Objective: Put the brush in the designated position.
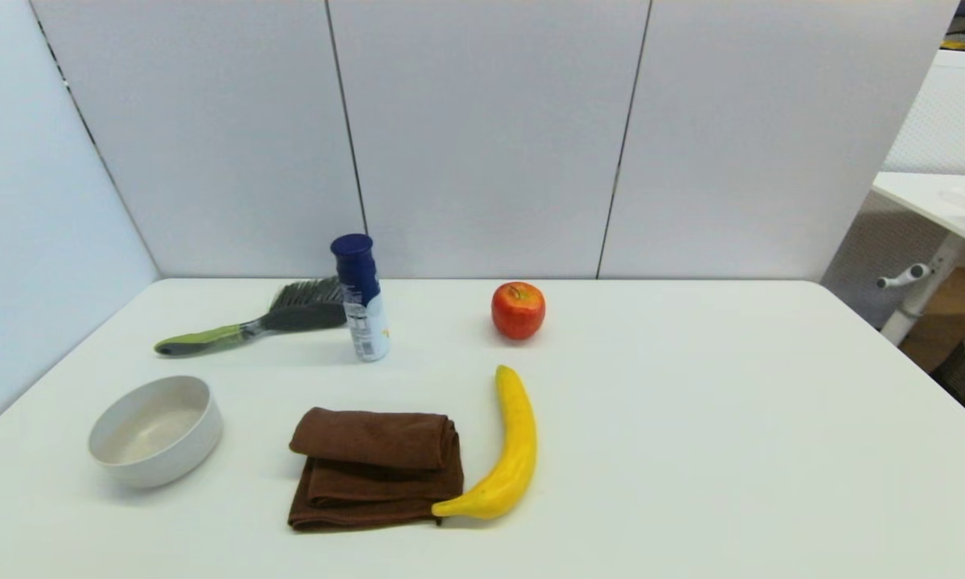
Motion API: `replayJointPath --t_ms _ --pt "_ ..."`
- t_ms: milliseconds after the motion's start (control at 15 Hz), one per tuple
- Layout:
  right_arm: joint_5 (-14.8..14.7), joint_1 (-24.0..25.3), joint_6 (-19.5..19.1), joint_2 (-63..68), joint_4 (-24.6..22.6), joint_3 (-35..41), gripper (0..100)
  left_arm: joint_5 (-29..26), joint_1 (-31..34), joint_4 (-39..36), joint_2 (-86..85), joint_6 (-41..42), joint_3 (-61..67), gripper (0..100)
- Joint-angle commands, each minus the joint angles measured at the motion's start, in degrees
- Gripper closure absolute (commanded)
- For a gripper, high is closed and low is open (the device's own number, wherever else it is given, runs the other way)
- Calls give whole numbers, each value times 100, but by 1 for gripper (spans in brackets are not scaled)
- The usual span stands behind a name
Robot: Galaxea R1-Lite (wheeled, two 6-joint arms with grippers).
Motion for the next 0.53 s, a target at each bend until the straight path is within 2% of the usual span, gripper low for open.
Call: replayJointPath --t_ms 67,533 --pt "-2 6 -8 7 13 -9 0 0 0 0 16 0 0 0" --pt "7 6 9 7 -4 0 0 -9 0 0 16 0 0 0"
